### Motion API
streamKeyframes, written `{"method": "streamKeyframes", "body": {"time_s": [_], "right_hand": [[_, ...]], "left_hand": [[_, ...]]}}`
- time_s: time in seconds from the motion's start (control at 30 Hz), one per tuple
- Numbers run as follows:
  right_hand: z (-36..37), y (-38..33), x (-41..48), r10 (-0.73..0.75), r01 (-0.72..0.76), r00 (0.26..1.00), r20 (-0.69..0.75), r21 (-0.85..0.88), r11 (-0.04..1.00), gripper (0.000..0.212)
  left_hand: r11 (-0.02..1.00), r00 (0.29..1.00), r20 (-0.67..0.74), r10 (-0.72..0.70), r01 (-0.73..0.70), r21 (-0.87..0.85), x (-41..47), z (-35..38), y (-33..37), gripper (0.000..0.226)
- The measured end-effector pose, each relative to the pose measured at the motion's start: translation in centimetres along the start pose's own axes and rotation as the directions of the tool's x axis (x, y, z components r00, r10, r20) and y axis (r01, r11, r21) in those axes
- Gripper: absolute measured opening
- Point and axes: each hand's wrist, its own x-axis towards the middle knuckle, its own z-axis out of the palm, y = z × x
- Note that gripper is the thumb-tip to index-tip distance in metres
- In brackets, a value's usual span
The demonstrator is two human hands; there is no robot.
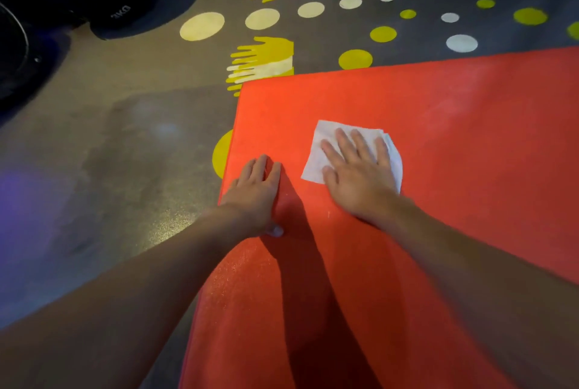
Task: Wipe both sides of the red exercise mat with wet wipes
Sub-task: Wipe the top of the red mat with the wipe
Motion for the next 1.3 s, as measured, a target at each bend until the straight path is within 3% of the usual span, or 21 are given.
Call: {"method": "streamKeyframes", "body": {"time_s": [0.03, 0.1, 0.17, 0.2, 0.27, 0.33, 0.37, 0.5, 0.53, 0.63, 0.67, 0.73, 0.8, 0.83, 0.97, 1.0, 1.1, 1.13, 1.17, 1.23, 1.3], "right_hand": [[0.3, -1.3, -0.6, 0.022, -0.022, 1.0, -0.008, 0.018, 1.0, 0.058], [0.8, -4.0, -2.6, -0.155, 0.155, 0.988, 0.001, 0.048, 0.987, 0.062], [0.5, -3.2, -3.7, -0.381, 0.379, 0.923, 0.049, 0.047, 0.924, 0.072], [0.2, -1.5, -3.0, -0.406, 0.404, 0.912, 0.056, 0.053, 0.913, 0.076], [0.0, 1.3, -1.9, -0.196, 0.195, 0.98, 0.03, 0.029, 0.98, 0.07], [0.5, 0.3, -2.3, 0.035, -0.035, 0.999, -0.003, 0.002, 0.999, 0.061], [1.1, -1.3, -3.0, 0.026, -0.026, 1.0, -0.009, 0.025, 0.999, 0.061], [0.9, -2.5, -5.2, -0.378, 0.376, 0.925, 0.047, 0.043, 0.926, 0.071], [0.5, -0.8, -4.2, -0.354, 0.352, 0.934, 0.046, 0.053, 0.935, 0.072], [0.3, 0.8, -3.7, 0.022, -0.023, 1.0, 0.022, 0.018, 1.0, 0.063], [0.7, -0.8, -4.4, 0.058, -0.059, 0.998, 0.006, 0.037, 0.998, 0.063], [1.6, -4.6, -7.2, -0.161, 0.159, 0.987, 0.018, 0.077, 0.984, 0.07], [1.7, -4.5, -8.3, -0.436, 0.435, 0.899, 0.023, 0.056, 0.899, 0.067], [1.5, -3.0, -7.7, -0.472, 0.471, 0.88, 0.049, 0.031, 0.881, 0.066], [1.3, -1.0, -6.7, -0.08, 0.08, 0.997, -0.008, 0.016, 0.997, 0.058], [1.7, -2.5, -7.6, -0.08, 0.081, 0.996, -0.036, 0.022, 0.996, 0.058], [2.3, -4.8, -10.8, -0.406, 0.406, 0.914, 0.013, 0.021, 0.914, 0.06], [2.1, -3.6, -10.5, -0.485, 0.485, 0.873, 0.043, 0.004, 0.874, 0.061], [1.7, -2.2, -9.8, -0.476, 0.477, 0.879, 0.038, -0.005, 0.879, 0.062], [1.4, -0.4, -9.1, -0.27, 0.27, 0.963, -0.007, 0.007, 0.963, 0.06], [1.9, -2.1, -10.3, -0.07, 0.07, 0.997, -0.036, 0.006, 0.998, 0.06]], "left_hand": [[0.999, 0.999, -0.037, -0.037, 0.038, 0.021, -0.2, 0.0, 0.3, 0.13], [0.998, 0.995, -0.072, -0.064, 0.065, 0.007, -0.6, -0.1, 0.6, 0.117], [1.0, 1.0, 0.001, -0.015, 0.015, -0.018, -0.9, -0.1, 0.3, 0.112], [0.999, 0.997, 0.074, 0.011, -0.008, -0.038, -1.1, 0.0, 0.1, 0.12], [0.997, 0.978, 0.204, 0.03, -0.015, -0.073, -1.8, 0.6, -0.1, 0.14], [0.997, 0.981, 0.191, 0.022, -0.007, -0.08, -2.5, 1.2, 0.2, 0.147], [0.997, 0.986, 0.166, 0.017, -0.005, -0.075, -2.7, 1.4, 0.3, 0.147], [0.999, 1.0, 0.01, -0.028, 0.028, -0.042, -4.1, 1.5, 0.5, 0.136], [0.998, 0.999, -0.023, -0.041, 0.039, -0.056, -4.5, 1.8, 0.6, 0.129], [0.988, 0.999, 0.011, -0.039, 0.04, -0.151, -4.9, 2.4, 0.8, 0.121], [0.982, 0.999, 0.028, -0.04, 0.045, -0.185, -4.9, 2.5, 0.6, 0.122], [0.977, 0.999, 0.037, -0.022, 0.029, -0.21, -5.0, 2.5, 0.2, 0.122], [0.98, 0.998, 0.064, 0.005, 0.008, -0.198, -5.9, 3.0, -0.4, 0.124], [0.986, 0.994, 0.106, 0.02, -0.002, -0.169, -6.8, 3.4, -0.5, 0.129], [0.998, 0.988, 0.145, 0.046, -0.038, -0.054, -9.3, 4.7, -0.4, 0.141], [0.998, 0.991, 0.126, 0.035, -0.029, -0.049, -9.4, 4.8, -0.3, 0.141], [0.998, 0.995, 0.091, -0.031, 0.035, -0.044, -9.8, 4.4, 0.9, 0.137], [0.997, 0.996, 0.064, -0.067, 0.07, -0.04, -10.2, 4.4, 1.2, 0.134], [0.995, 0.995, 0.024, -0.094, 0.095, -0.033, -10.6, 4.5, 1.4, 0.129], [0.99, 0.991, -0.014, -0.132, 0.131, -0.059, -11.3, 5.0, 1.8, 0.117], [0.986, 0.99, 0.009, -0.139, 0.14, -0.089, -11.8, 5.4, 2.2, 0.111]]}}
